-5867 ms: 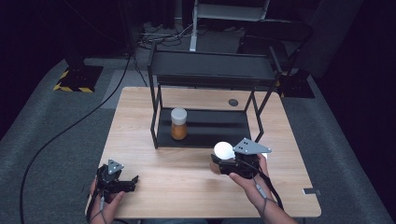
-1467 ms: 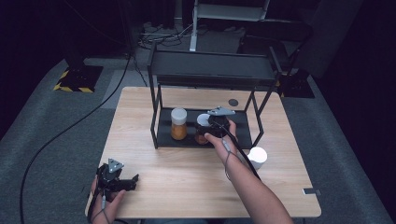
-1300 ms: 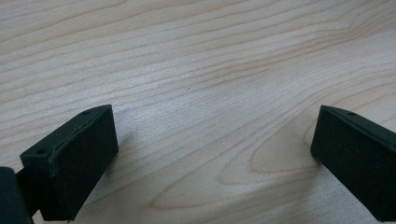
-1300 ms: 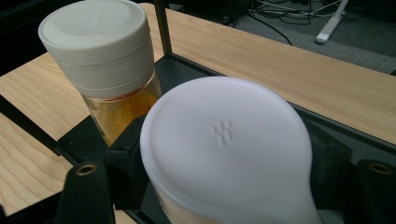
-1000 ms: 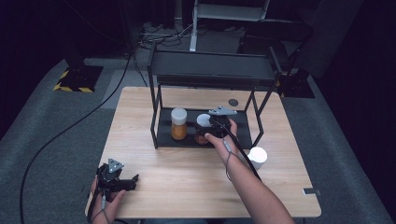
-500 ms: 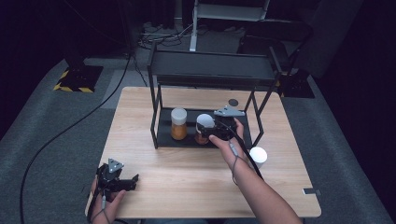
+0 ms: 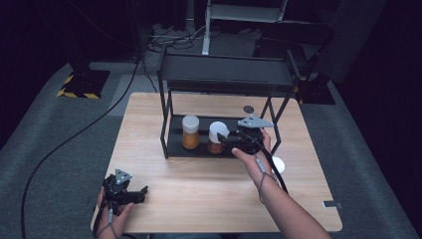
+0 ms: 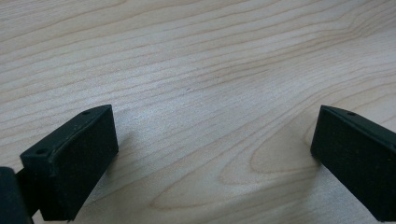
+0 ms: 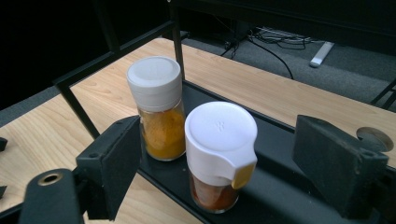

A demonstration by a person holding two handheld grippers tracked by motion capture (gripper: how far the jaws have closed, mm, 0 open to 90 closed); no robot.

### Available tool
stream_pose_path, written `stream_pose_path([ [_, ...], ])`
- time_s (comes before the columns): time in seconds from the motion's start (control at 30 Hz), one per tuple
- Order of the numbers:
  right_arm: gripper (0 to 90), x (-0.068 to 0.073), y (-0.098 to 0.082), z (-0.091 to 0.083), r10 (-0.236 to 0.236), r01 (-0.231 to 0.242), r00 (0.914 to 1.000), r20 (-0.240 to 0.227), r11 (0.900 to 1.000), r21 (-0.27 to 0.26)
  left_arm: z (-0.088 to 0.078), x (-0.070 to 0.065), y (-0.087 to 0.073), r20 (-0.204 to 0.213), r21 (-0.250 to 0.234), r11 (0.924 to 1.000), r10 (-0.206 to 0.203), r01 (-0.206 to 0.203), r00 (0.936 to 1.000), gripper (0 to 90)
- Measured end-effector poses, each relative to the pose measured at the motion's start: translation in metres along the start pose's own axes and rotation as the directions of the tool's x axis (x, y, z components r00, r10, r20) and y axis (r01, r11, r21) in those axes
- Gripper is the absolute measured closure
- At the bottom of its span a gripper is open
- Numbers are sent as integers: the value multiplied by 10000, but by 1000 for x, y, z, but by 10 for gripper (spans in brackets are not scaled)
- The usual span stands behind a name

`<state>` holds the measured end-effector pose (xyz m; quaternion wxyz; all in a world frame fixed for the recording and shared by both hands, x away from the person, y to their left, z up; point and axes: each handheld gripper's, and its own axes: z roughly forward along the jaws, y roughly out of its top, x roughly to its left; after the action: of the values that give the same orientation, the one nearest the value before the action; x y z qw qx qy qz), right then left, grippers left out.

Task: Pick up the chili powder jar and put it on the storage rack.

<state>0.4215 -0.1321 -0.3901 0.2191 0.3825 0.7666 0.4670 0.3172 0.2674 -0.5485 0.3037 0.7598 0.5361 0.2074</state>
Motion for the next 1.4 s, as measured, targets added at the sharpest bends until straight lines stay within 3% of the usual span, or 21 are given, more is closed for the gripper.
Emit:
stream_pose_path([
  [0.73, 156, -11, -15, -47, -42, 42, 10000, -27, 9999, -142, 0, 0, 0, 0, -2, 10000, -2, 2, 10000, 3],
  [1.4, 151, -31, -40, -80, 126, -121, 9992, 375, 9998, -146, 0, 0, 0, 10, -20, 10000, 15, -15, 10000, 3],
])
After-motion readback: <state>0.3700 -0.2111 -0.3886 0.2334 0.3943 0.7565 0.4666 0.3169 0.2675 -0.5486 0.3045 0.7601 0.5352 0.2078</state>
